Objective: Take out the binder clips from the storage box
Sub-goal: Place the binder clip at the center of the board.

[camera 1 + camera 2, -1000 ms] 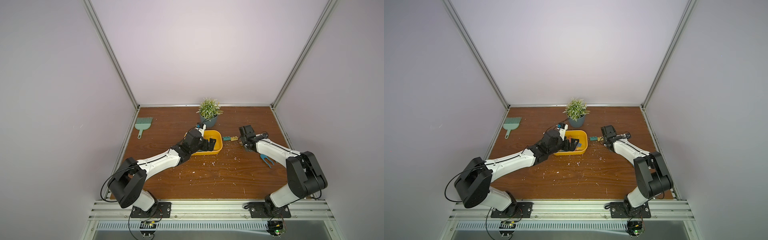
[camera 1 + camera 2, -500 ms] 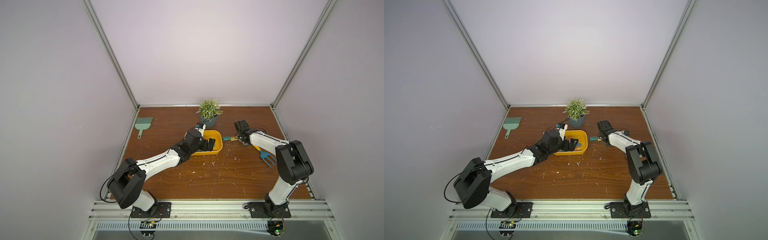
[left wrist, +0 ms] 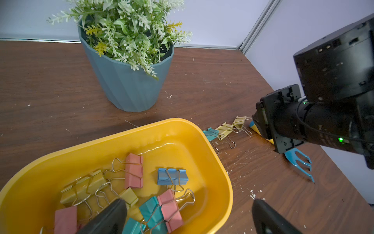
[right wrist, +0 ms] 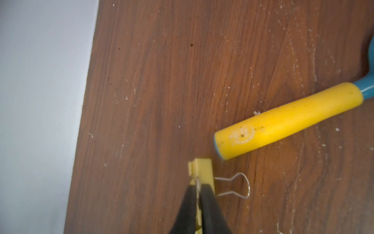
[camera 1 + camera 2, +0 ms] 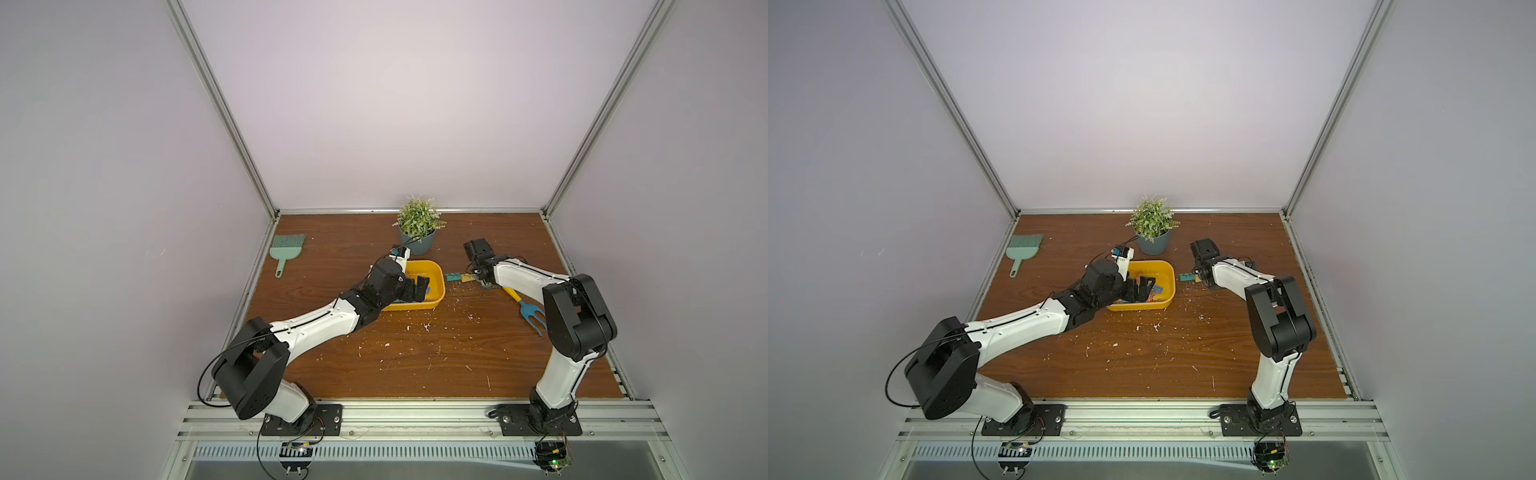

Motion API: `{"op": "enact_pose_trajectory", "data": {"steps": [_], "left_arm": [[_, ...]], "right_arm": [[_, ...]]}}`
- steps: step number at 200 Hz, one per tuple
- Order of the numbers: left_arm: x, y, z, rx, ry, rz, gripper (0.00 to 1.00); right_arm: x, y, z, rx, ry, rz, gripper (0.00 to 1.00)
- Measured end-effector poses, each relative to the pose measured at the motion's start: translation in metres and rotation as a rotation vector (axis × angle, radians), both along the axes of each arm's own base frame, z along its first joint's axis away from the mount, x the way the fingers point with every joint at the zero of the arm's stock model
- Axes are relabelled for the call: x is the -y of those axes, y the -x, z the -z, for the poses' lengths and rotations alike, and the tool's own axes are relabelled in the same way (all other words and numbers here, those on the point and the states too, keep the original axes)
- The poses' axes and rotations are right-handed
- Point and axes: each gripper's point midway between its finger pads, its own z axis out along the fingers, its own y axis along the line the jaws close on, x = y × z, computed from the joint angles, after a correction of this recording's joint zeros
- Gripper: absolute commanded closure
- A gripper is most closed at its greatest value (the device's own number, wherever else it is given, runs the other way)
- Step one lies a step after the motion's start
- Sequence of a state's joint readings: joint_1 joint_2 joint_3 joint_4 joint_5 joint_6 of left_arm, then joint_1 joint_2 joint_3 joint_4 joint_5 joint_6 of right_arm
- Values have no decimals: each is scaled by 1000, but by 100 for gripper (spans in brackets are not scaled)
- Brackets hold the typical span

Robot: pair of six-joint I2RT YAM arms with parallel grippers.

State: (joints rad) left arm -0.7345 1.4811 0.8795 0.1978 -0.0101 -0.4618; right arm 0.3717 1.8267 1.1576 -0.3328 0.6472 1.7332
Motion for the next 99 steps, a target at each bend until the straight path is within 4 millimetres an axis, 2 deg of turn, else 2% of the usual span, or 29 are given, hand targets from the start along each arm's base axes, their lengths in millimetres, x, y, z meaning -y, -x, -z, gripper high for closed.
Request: {"op": "enact_pose_trajectory", "data": {"steps": [26,64,99], "left_arm": [[0,0,0,0,0,0,0],[0,0,0,0,0,0,0],[0,0,0,-1,0,0,0]], "right_arm": [[-1,1,1,-9,2,-13,75],[-2,10,1,-4,-4,-79,75],[-6,14,-13,21,9,-178,75]]}}
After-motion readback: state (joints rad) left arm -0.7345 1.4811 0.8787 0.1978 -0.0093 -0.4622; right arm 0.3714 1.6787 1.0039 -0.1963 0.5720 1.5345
